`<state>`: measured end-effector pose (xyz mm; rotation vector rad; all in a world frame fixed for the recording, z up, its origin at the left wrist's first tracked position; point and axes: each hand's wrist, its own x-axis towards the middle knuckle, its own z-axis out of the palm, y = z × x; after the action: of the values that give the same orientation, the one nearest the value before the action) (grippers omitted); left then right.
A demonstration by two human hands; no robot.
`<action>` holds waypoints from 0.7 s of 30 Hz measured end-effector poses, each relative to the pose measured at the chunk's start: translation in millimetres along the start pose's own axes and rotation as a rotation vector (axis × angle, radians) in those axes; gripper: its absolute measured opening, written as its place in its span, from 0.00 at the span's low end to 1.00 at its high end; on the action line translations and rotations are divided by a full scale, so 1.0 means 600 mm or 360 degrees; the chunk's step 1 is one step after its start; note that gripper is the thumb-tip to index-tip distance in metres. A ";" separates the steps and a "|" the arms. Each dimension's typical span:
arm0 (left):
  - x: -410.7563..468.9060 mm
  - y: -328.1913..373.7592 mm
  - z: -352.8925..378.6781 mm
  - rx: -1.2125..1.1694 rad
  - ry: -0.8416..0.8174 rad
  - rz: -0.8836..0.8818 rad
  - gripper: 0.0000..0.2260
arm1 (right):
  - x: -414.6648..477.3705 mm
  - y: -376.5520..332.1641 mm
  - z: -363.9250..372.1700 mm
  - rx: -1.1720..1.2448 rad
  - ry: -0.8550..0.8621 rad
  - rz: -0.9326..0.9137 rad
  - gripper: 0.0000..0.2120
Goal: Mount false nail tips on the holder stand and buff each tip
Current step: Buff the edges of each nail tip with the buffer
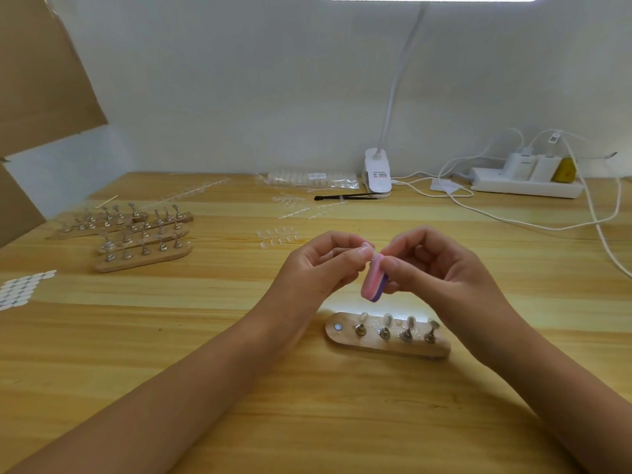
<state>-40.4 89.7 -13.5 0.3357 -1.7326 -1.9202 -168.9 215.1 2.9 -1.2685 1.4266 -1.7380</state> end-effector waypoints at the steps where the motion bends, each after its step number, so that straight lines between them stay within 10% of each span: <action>1: 0.000 0.000 0.000 -0.0009 -0.0007 -0.0001 0.02 | 0.001 -0.001 0.000 0.0012 0.0039 -0.0017 0.14; 21: 0.004 0.002 -0.002 -0.0304 0.0008 -0.0107 0.13 | 0.001 0.004 -0.008 -0.0106 -0.0010 -0.0073 0.15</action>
<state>-41.4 87.3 -12.0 0.3309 -1.5365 -2.1114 -173.8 215.7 1.2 -1.3502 1.4736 -1.7278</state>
